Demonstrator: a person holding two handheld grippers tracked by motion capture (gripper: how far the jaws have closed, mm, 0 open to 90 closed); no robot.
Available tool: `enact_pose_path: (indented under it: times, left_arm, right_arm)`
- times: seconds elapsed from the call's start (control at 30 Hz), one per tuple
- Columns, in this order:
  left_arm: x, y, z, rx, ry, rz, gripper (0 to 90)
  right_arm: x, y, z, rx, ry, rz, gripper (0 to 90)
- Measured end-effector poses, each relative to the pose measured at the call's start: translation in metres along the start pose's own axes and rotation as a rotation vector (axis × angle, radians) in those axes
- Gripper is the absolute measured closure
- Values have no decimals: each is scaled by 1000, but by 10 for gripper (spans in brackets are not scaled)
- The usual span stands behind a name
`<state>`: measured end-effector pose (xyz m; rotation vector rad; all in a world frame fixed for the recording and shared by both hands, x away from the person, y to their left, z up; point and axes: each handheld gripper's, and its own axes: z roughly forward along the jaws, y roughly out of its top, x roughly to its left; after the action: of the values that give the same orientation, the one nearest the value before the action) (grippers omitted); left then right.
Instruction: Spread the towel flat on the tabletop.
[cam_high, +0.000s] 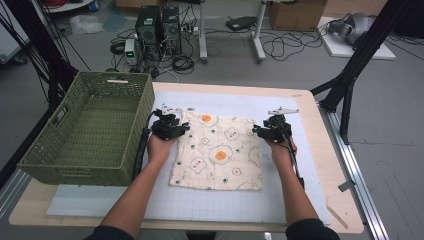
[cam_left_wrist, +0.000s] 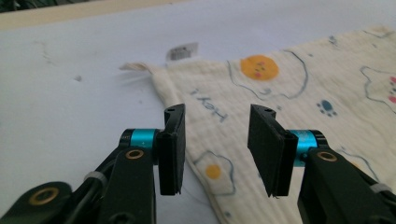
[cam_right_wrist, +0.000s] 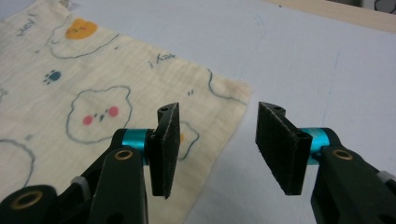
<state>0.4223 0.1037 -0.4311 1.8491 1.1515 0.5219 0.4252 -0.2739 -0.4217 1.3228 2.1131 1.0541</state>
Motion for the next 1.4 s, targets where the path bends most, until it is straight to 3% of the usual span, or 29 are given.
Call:
enact_pose_path:
  times: [0.2,0.23,0.33,0.47,0.57,0.6,0.63,0.67,0.7,0.73,0.77,0.83,0.9,0.97,1.0,1.1,1.17,1.27,1.4]
  left_arm:
    - [-1,-11,-9,28,-10,-30,528]
    - [-1,-13,-10,27,-6,-35,528]
    - [0,-22,-13,56,1,-30,528]
    - [-1,-25,-11,110,-36,-18,535]
    - [-8,-25,-9,133,-27,32,647]
    - [-10,-25,-10,134,-3,71,675]
    - [-9,-25,-10,133,-23,65,779]
    - [-10,-25,-10,135,-18,68,855]
    - [-10,-25,-11,138,-6,79,862]
    - [-11,-25,-12,145,15,85,867]
    - [-11,-25,-13,147,31,82,869]
    - [-6,-30,-17,120,87,41,873]
    - [-1,-35,-21,89,79,-13,873]
    - [-2,-38,-22,79,77,23,868]
    - [-3,-37,-22,80,82,22,854]
    - [-1,-38,-25,80,68,-27,647]
    - [-1,-40,-29,71,40,-18,592]
    - [-3,-45,-40,60,7,20,570]
    - [-8,-47,-52,61,-52,43,566]
  right_arm:
    - [7,-15,-25,0,27,-10,474]
    - [9,-17,-31,4,48,-9,475]
    - [16,-26,-48,-30,51,-27,507]
    - [23,-42,-57,-1,74,-25,587]
    - [28,-54,-51,32,105,-5,626]
    - [29,-56,-49,43,110,-1,632]
    - [31,-59,-45,70,113,0,636]
    - [33,-60,-41,89,112,-2,655]
    - [35,-61,-39,100,117,-10,678]
    - [37,-61,-38,92,101,-18,760]
    - [38,-61,-37,91,121,-22,810]
    - [41,-60,-36,91,119,-38,857]
    - [44,-59,-35,94,107,-49,860]
    - [44,-58,-34,90,98,-55,860]
    - [45,-58,-34,88,90,-59,860]
    - [45,-58,-35,85,31,-88,860]
    - [42,-58,-36,85,14,-78,857]
    - [40,-59,-40,73,14,-60,771]
    - [39,-60,-55,28,62,-51,727]
